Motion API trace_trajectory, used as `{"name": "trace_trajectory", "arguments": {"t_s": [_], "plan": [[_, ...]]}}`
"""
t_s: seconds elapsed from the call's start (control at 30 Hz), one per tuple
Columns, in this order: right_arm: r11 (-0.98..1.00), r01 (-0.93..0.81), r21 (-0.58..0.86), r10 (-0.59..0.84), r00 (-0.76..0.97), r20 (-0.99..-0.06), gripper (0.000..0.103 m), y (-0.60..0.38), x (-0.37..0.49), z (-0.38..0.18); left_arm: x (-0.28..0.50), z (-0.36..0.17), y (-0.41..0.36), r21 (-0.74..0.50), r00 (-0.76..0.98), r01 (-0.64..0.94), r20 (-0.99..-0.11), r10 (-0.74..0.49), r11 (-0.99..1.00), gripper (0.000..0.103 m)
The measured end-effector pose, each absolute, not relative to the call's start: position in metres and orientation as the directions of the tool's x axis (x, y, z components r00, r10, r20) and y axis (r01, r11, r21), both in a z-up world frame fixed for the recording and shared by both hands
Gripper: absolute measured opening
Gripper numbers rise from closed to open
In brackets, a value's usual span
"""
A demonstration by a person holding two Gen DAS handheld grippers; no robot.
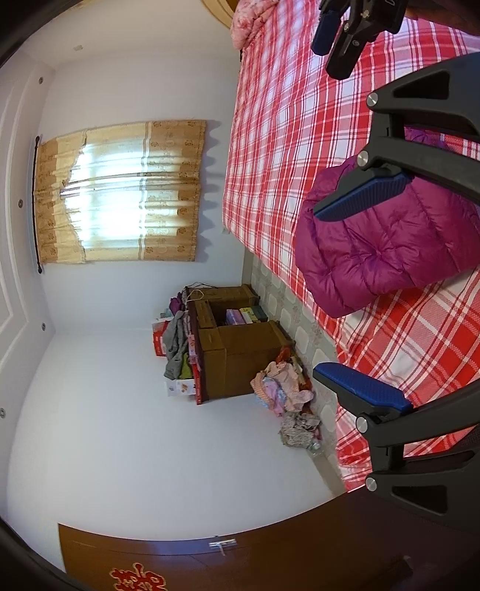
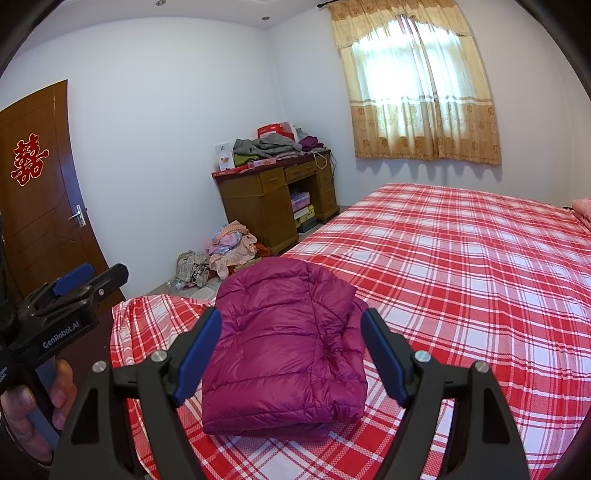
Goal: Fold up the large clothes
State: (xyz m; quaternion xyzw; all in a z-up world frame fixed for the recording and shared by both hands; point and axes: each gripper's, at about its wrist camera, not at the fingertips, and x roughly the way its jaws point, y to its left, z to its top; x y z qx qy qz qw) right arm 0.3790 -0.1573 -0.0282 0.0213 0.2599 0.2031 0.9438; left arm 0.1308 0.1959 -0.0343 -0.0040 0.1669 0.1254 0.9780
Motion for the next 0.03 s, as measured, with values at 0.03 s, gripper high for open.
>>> {"name": "trace_trajectory", "arguments": {"t_s": [0.03], "plan": [[0.916, -0.372, 0.147, 0.395, 0.782, -0.482, 0.080, -0.1571, 0.3789, -0.0289, 0.1315, -0.0340, 0.1960, 0.034, 0.913, -0.244, -0.329, 0.242, 0.969, 0.079]]}}
